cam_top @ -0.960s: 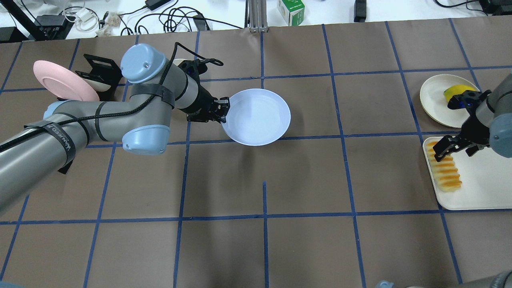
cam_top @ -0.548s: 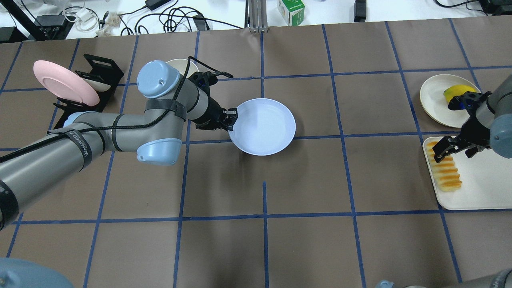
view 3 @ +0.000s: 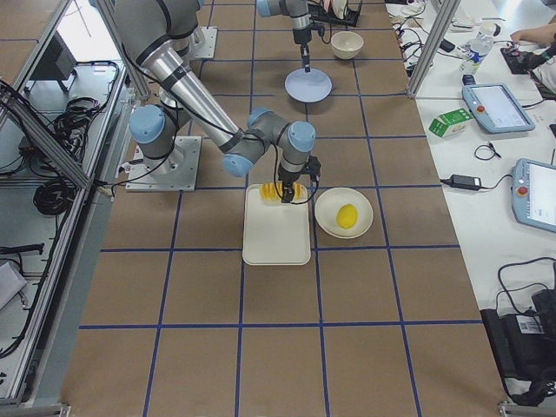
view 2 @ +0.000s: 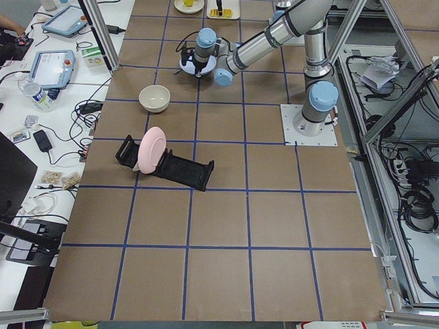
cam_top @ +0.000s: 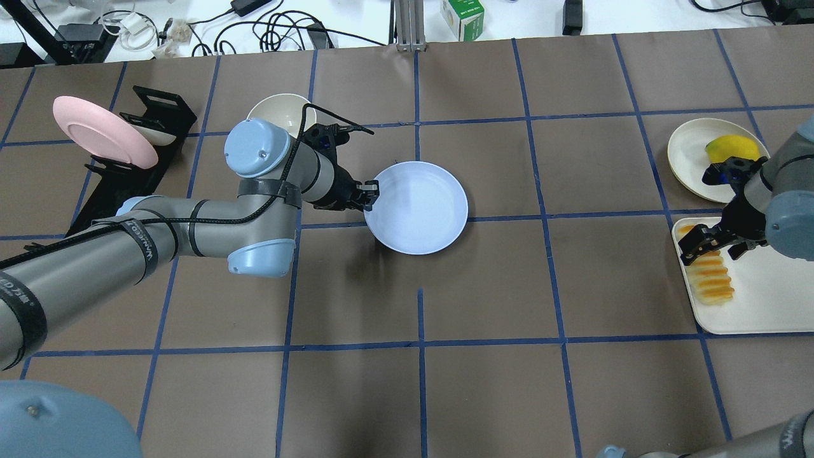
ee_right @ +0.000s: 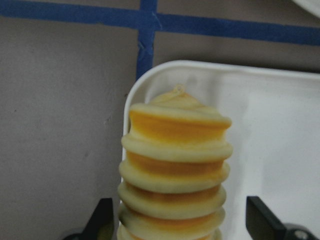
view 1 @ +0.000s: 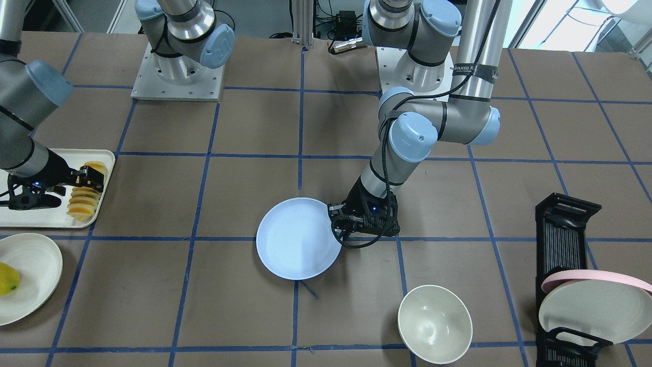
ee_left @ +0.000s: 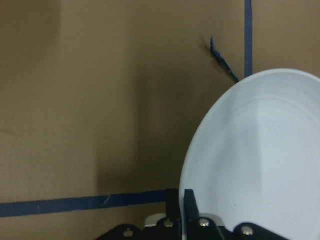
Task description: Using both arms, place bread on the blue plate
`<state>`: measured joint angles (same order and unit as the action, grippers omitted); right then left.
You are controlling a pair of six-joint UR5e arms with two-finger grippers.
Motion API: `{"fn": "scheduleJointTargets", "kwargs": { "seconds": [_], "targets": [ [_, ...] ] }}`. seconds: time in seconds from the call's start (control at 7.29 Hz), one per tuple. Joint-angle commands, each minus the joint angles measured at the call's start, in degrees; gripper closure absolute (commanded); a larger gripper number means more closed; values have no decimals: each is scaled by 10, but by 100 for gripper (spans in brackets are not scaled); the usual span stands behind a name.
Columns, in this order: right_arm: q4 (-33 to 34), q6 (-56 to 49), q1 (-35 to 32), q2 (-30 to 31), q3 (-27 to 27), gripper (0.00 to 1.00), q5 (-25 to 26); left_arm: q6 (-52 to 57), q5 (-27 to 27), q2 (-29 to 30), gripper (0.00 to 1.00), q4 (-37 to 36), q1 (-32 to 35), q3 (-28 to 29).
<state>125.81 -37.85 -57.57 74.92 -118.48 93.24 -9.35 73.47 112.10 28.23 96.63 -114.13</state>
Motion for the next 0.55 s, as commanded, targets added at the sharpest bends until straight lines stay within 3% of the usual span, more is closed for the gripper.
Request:
{"fn": "scheduleJointTargets", "kwargs": {
  "seconds": [0.0, 0.27, 0.41],
  "targets": [
    [-6, 6, 0, 1, 2, 100, 1, 13, 5, -18, 0, 15, -7, 24],
    [-10, 7, -4, 17, 17, 100, -1, 13, 16, -43, 0, 144, -14, 94],
    [-51, 8, -15, 41, 41, 100, -3, 21, 39, -59, 0, 237, -14, 148]
  ]
}}
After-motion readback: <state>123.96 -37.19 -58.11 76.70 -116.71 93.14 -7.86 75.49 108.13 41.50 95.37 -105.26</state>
